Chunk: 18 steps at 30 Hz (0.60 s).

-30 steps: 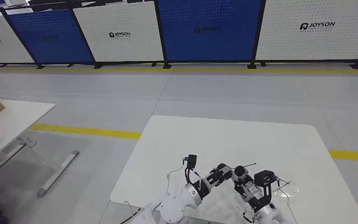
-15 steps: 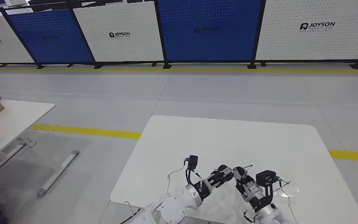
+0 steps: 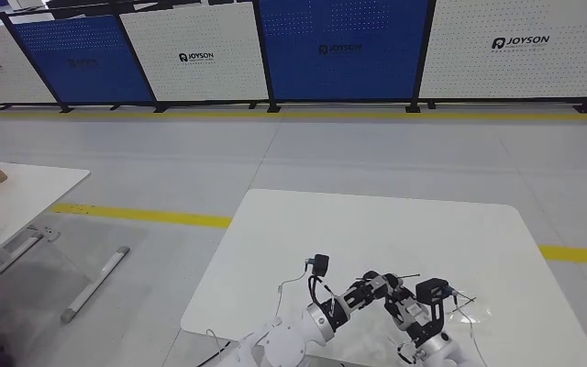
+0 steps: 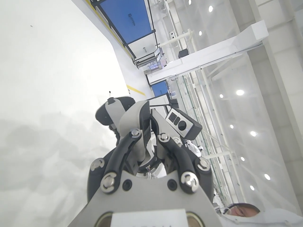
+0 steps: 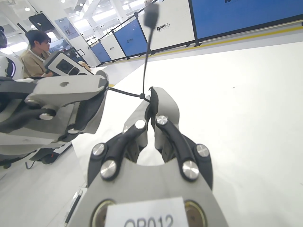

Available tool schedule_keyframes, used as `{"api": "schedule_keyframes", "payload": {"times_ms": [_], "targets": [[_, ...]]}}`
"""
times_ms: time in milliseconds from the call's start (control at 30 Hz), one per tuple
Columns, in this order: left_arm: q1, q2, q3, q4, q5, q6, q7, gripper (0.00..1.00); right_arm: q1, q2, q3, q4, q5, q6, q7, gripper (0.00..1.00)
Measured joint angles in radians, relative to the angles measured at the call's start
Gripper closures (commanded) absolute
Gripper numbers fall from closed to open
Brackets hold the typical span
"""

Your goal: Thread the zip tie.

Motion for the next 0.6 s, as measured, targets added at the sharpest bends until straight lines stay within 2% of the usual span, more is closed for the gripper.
{"api": "schedule_keyframes", "payload": {"times_ms": [400, 600], "targets": [[0.013, 0.003, 0.001, -0.026, -0.008, -0.058, -0.016, 1.0, -0.005, 0.0, 0.001, -0.01, -0.026, -0.009, 0.015, 1.0], [0.036, 0.009, -0.007, -0.053, -0.003, -0.093, -0.025, 1.0, -0.005, -0.001, -0.001, 0.0, -0.036, -0.009, 0.016, 1.0]]}}
